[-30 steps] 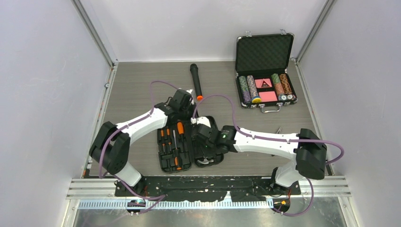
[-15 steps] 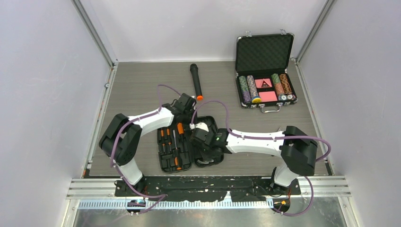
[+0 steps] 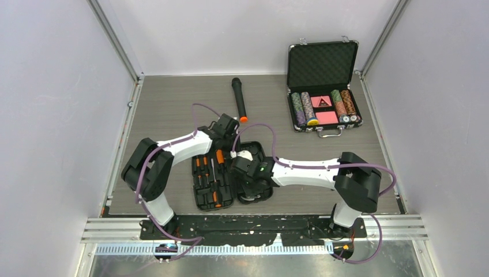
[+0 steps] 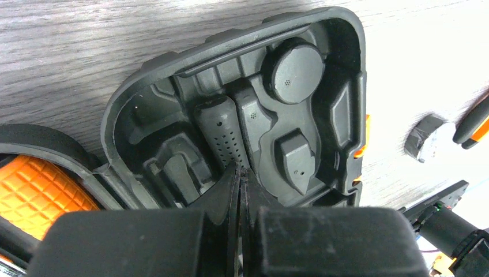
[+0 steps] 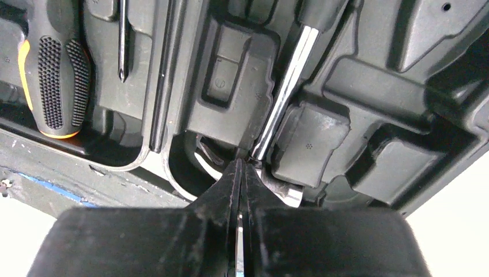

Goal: Pack the tool kit

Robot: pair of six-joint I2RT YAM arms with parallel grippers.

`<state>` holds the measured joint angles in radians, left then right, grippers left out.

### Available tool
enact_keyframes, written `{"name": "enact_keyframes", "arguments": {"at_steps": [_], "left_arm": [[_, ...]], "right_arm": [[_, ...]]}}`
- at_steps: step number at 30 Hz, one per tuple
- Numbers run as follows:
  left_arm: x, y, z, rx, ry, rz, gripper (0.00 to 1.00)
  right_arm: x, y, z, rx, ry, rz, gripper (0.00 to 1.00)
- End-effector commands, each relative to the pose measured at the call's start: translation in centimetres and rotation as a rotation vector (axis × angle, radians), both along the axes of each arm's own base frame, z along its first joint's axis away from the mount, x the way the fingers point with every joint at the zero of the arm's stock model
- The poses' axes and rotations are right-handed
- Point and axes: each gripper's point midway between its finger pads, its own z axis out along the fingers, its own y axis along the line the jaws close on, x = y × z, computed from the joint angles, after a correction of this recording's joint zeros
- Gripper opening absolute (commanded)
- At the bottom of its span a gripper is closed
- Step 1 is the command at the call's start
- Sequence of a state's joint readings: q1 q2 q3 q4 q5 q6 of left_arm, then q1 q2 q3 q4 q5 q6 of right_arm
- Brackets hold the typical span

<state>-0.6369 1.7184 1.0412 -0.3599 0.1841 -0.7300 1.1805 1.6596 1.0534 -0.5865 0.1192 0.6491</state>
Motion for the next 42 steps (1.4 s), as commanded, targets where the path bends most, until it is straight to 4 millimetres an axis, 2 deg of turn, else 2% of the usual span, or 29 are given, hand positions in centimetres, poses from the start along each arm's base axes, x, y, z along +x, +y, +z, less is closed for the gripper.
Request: {"name": "enact_keyframes", "arguments": {"at_steps": [1,4,7,10,12,13,14,15,16,17,19,20,22,24,25,26,28,31,34,40,42], "left_arm": [[-0.4,0.4,-1.5,0.037,0.027,0.007,0.00],[-0.5,0.5,-1.8,0.042,0.032,0.009,0.00],[-0.5,0.6,-2.0,0.046,0.038,0.009,0.00],[-0.4,0.4,-1.6,0.039,0.029,0.007,0.00],[-0.1,0.3,-0.3,0.022,0.000,0.007,0.04],[0.3,0.2,0.5,0.017,-0.022,0.007,0.07],[0.6,0.1,1.8,0.005,-0.054,0.007,0.12],[0.9,0.1,2.9,-0.001,-0.080,0.006,0.16],[1.3,0.0,4.1,-0.014,-0.108,0.006,0.20],[1.6,-0.1,5.5,-0.026,-0.140,0.007,0.24],[2.3,0.0,8.2,-0.035,-0.205,0.007,0.31],[2.8,0.0,9.9,-0.044,-0.245,0.011,0.37],[3.2,0.5,12.9,-0.048,-0.317,0.017,0.46],[3.5,1.5,15.6,-0.041,-0.385,0.032,0.55],[3.4,2.2,17.2,-0.042,-0.425,0.043,0.59],[3.5,3.1,18.2,-0.031,-0.456,0.059,0.62],[3.1,5.2,20.2,-0.010,-0.516,0.088,0.72],[2.3,9.1,22.2,0.051,-0.597,0.139,0.86],[1.1,13.3,23.8,0.123,-0.681,0.202,0.98],[-2.5,20.5,27.6,0.285,-0.878,0.299,1.00],[-3.4,22.6,27.9,0.350,-0.936,0.332,1.00]], "right_arm": [[-2.3,-3.7,-4.5,-0.149,0.130,-0.048,0.05],[-2.7,-5.4,-5.6,-0.155,0.180,-0.101,0.05],[-2.5,-5.7,-5.8,-0.130,0.194,-0.118,0.05],[-1.6,-4.9,-4.6,-0.107,0.143,-0.087,0.05],[-0.1,-4.1,-2.4,-0.067,0.066,-0.067,0.06],[0.8,-3.1,-0.2,-0.020,0.016,-0.052,0.06],[1.6,-3.5,0.8,-0.029,-0.028,-0.061,0.07],[2.6,-2.7,3.2,0.019,-0.080,-0.057,0.09],[3.4,-3.3,4.3,0.008,-0.118,-0.073,0.10],[4.2,-3.0,6.7,0.053,-0.165,-0.074,0.15],[5.6,-4.0,9.4,0.072,-0.233,-0.102,0.24],[6.3,-5.2,10.6,0.073,-0.261,-0.125,0.34],[7.3,-7.2,12.0,0.071,-0.293,-0.174,0.45],[8.2,-9.8,12.4,0.055,-0.306,-0.239,0.55],[8.1,-11.1,11.7,0.026,-0.296,-0.260,0.58],[8.7,-12.7,11.8,0.024,-0.301,-0.311,0.64],[8.7,-15.8,10.1,-0.021,-0.273,-0.381,0.71],[8.8,-19.0,8.6,-0.043,-0.247,-0.482,0.80],[8.1,-20.7,6.7,-0.062,-0.208,-0.523,0.86],[8.0,-22.4,3.5,-0.078,-0.155,-0.601,0.88],[8.1,-22.2,2.8,-0.064,-0.144,-0.598,0.88]]}}
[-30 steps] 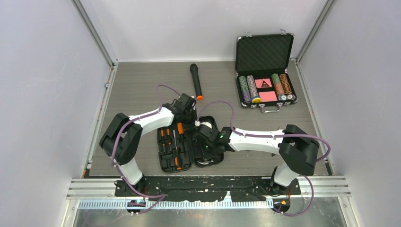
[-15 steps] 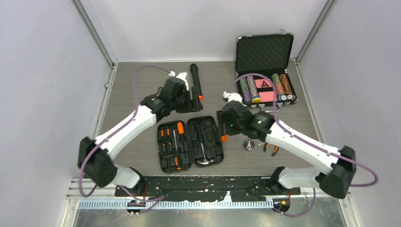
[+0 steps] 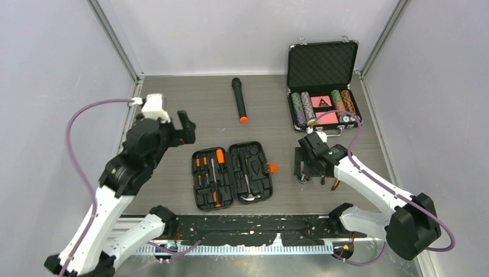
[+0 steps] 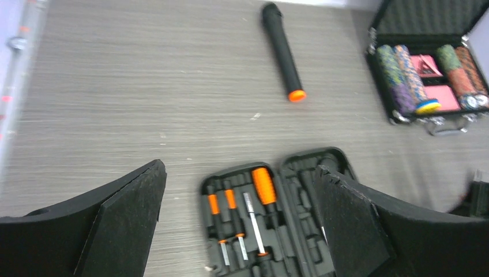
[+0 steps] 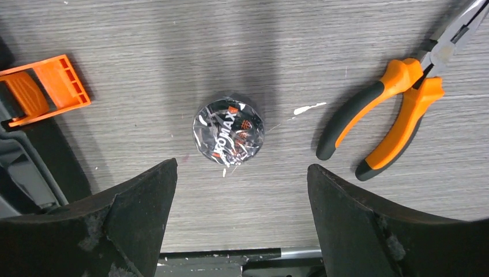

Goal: Pack the tool kit

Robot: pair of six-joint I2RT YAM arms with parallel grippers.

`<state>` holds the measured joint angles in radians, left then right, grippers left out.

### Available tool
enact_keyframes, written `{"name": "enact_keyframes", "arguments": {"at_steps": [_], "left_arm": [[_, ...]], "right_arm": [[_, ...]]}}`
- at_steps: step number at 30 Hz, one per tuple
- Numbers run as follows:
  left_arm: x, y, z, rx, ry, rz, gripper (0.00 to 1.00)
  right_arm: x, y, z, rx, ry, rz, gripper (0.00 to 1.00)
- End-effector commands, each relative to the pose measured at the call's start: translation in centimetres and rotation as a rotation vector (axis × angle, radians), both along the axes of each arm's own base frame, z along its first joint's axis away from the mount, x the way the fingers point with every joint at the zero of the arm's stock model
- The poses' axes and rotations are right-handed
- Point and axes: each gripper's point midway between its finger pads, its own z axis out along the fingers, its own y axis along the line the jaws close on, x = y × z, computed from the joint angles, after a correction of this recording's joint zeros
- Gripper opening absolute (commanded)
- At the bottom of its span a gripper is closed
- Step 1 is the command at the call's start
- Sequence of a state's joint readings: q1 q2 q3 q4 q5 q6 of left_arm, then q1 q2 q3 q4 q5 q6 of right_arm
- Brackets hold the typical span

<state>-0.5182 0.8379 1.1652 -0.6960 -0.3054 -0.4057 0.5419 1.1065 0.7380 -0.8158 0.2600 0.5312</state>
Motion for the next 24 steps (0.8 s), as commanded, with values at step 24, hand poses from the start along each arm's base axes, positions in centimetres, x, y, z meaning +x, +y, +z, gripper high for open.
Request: {"name": "enact_keyframes", "arguments": {"at_steps": [24], "left_arm": [[-2.7,10.6,-3.3,0.232,-0.233,0.379,1.00]], "right_arm": [[1.8,1.0,-5.2,-0.006,0.063,0.019,0.68]]}}
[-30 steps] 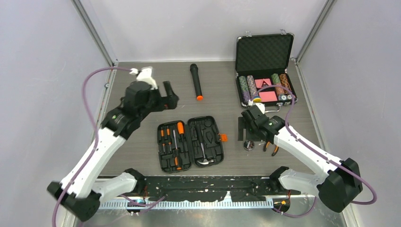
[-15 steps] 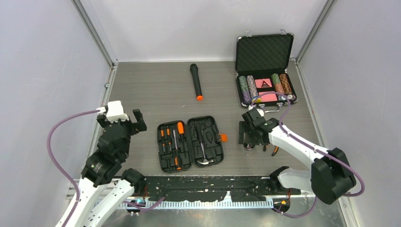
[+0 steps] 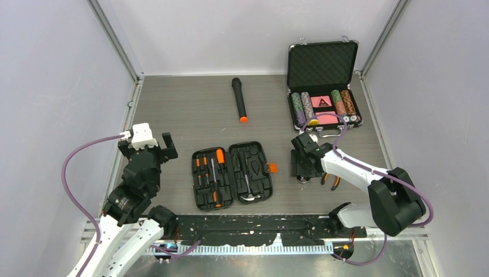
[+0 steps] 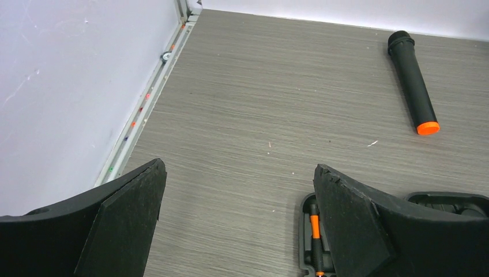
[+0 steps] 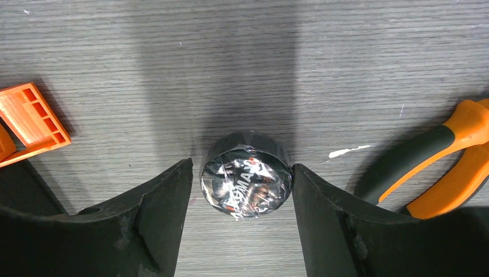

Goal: Pack the tool kit

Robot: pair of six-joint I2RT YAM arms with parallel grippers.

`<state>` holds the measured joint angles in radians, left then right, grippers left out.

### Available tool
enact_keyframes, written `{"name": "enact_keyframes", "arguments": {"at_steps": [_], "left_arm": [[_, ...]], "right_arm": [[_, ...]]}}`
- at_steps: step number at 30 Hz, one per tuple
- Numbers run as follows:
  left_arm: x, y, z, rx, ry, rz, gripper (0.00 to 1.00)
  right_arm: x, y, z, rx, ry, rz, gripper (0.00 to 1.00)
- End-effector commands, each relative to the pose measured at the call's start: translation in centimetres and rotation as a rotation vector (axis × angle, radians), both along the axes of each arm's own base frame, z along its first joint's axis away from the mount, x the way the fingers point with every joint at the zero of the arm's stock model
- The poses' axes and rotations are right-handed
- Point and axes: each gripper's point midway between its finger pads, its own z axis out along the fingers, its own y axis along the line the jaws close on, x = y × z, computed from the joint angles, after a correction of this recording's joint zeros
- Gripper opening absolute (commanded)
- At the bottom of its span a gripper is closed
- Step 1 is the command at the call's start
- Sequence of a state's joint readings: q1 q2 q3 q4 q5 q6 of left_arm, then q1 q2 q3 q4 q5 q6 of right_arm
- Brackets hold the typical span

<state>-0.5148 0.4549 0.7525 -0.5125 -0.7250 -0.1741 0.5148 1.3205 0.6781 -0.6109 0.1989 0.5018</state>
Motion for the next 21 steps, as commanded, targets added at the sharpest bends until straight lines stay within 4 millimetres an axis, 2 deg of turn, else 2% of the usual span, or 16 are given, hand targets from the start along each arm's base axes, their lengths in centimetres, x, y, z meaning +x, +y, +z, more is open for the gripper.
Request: {"name": "enact_keyframes", "arguments": {"at_steps": [1,7,11,16,20,21], "left_arm": [[0.3,0.4,1.3,-0.017,-0.053,0.026,1.00],[0.4,0.3,1.2,-0.017,-0.051,0.023,1.00],[0.4,0.2,1.1,-0.016,-0.048,0.020,1.00],[0.4,0.3,1.2,-0.018,-0.049,0.020,1.00],[0.4,0.3,1.2,-0.019,-0.049,0.021,1.00],[0.4,0.3,1.2,-0.020,-0.051,0.021,1.00]], "right_arm": [[0.6,-0.2,-0.1,-0.008,-0.027,-0.001,0.67],[0.4,-0.3,-0.4,-0.013,-0.015,0.000,0.66],[0.6,-0.2,0.1,-0.007,-0.028,0.002,0.58],[1.5,0.2,2.6,0.005,-0.073,0.015,0.50],[2.9,1.5,5.8,0.040,-0.133,0.052,0.49],[3.5,2.4,7.1,0.057,-0.162,0.070,0.49]]}}
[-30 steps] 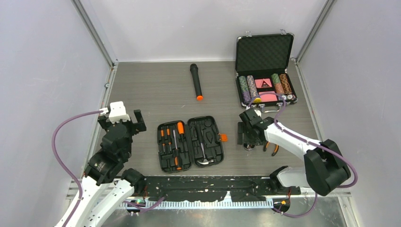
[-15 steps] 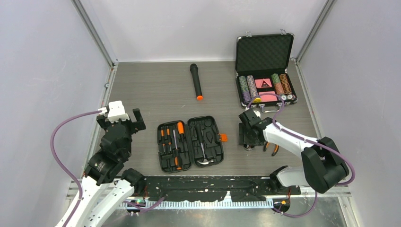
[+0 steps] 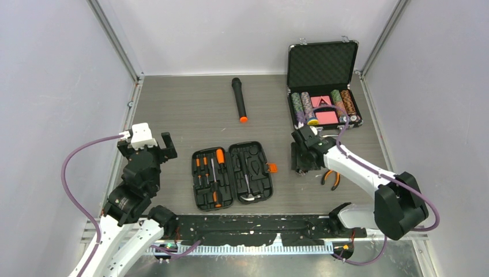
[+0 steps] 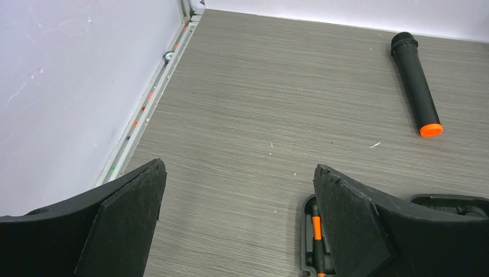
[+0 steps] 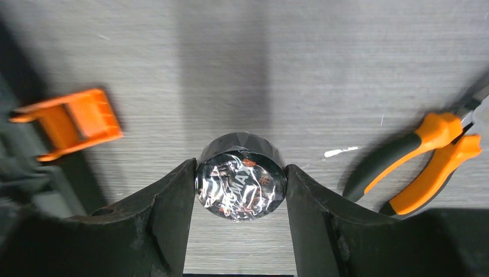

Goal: Pack the tool kit

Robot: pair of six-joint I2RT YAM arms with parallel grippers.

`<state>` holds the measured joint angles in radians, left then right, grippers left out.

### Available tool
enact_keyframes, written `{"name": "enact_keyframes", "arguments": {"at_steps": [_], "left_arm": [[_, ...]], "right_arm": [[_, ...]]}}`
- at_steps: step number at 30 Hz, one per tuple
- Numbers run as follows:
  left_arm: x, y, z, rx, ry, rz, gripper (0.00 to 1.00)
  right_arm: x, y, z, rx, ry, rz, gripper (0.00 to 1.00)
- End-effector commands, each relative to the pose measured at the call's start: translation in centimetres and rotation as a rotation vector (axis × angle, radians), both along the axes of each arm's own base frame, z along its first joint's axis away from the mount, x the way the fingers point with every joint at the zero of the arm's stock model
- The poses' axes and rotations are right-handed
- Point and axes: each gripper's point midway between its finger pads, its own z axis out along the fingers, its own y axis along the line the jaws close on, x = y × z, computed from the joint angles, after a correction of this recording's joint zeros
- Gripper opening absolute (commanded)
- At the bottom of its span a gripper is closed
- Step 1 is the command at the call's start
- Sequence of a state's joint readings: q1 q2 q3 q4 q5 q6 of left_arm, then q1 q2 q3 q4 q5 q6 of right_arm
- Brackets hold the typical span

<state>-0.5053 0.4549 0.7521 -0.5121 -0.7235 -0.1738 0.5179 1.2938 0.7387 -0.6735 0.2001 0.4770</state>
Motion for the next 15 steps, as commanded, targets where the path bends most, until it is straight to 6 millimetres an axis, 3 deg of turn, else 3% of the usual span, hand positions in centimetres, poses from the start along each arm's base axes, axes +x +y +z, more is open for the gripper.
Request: {"name": "enact_keyframes", "arguments": {"at_steps": [1,5,9,10,11,12,13,14,15], "left_arm": [[0.4,0.1,1.2,-0.021,-0.051,0.011,1.00],[0.3,0.2,1.2,-0.023,-0.053,0.014,1.00],[0.3,0.3,1.2,-0.024,-0.054,0.016,0.99],[0.3,0.3,1.3,-0.024,-0.055,0.017,1.00],[0.2,0.3,1.3,-0.025,-0.056,0.017,1.00],[0.3,0.3,1.2,-0.024,-0.054,0.019,1.00],[0.3,0.3,1.1,-0.023,-0.052,0.018,1.00],[0.3,0.3,1.1,-0.023,-0.051,0.019,1.00],[0.3,0.3,1.1,-0.024,-0.052,0.019,1.00]], "right_arm": [[3.1,2.4,5.6,0.053,-0.140,0.063,0.48],[4.8,6.1,9.0,0.066,-0.188,0.164,0.49],[6.8,11.3,11.9,0.089,-0.227,0.278,0.49],[6.8,12.4,11.1,0.072,-0.202,0.310,0.49],[7.2,13.8,12.1,0.087,-0.223,0.333,0.49],[7.5,14.5,11.1,0.067,-0.198,0.351,0.49],[8.0,15.6,11.8,0.078,-0.217,0.367,0.49],[8.3,16.2,10.8,0.061,-0.195,0.378,0.49],[8.8,16.9,11.2,0.071,-0.204,0.386,0.49]]}}
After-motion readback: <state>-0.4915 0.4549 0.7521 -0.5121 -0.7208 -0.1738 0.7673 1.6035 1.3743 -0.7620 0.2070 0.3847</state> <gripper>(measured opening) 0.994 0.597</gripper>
